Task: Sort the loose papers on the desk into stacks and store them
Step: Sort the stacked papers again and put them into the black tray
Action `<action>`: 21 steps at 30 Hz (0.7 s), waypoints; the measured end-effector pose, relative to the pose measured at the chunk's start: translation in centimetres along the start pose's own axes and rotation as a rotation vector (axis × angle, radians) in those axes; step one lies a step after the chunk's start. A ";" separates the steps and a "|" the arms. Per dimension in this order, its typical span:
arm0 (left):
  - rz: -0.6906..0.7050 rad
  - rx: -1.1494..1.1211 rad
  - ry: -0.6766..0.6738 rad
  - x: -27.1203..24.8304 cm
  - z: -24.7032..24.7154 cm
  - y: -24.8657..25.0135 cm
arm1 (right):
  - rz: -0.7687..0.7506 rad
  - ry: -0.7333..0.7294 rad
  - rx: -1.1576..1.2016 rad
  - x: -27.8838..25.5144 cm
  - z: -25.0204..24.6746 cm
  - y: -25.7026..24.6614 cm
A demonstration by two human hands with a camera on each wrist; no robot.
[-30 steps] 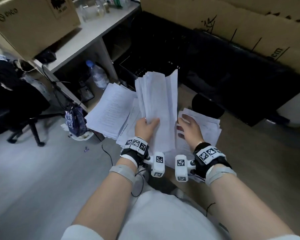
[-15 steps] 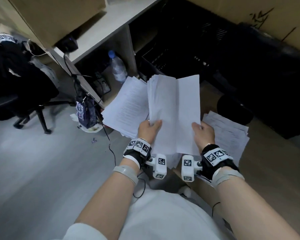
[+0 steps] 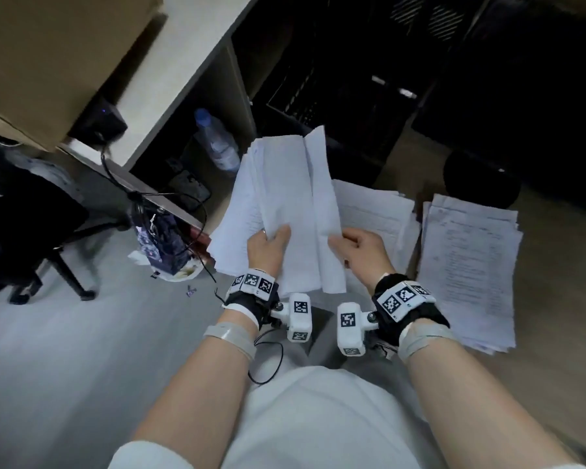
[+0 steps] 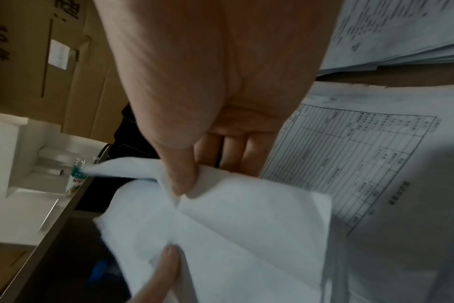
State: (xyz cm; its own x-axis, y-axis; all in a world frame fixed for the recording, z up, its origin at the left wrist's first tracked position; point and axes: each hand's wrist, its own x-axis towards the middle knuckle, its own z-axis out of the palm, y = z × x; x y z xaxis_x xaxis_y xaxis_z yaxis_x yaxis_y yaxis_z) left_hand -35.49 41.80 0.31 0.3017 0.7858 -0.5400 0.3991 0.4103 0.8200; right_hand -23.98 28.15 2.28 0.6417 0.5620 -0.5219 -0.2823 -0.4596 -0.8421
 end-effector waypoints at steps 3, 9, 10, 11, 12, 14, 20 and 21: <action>-0.056 -0.127 -0.127 -0.4 1.3 0.7 | -0.042 0.025 0.057 -0.4 0.0 -0.5; -0.132 -0.016 -0.309 -2.4 3.6 1.1 | -0.072 0.050 0.023 -0.2 -2.9 -0.2; -0.119 0.020 -0.315 -2.8 4.2 1.0 | -0.074 0.073 0.035 0.0 -3.3 0.2; -0.105 0.044 -0.305 -3.3 4.7 0.9 | -0.067 0.097 0.045 0.1 -3.7 0.6; -0.098 0.064 -0.290 -3.8 5.1 1.0 | -0.048 0.119 0.049 0.1 -4.2 1.0; -0.084 0.087 -0.237 -4.3 6.0 0.9 | -0.004 0.148 0.026 -0.2 -5.2 1.5; -0.073 0.132 -0.099 -4.4 4.0 -0.6 | 0.004 -0.030 0.021 -0.7 -5.0 2.0; -0.078 0.121 -0.052 -4.6 3.2 -0.9 | 0.003 -0.087 0.000 -0.6 -4.3 1.9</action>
State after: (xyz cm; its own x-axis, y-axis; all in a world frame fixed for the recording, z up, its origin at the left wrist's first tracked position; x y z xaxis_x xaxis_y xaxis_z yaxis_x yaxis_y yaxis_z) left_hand -34.48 36.30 1.44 0.3094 0.7273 -0.6126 0.5233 0.4077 0.7483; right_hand -21.81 23.99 1.61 0.5769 0.6182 -0.5338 -0.2840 -0.4609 -0.8408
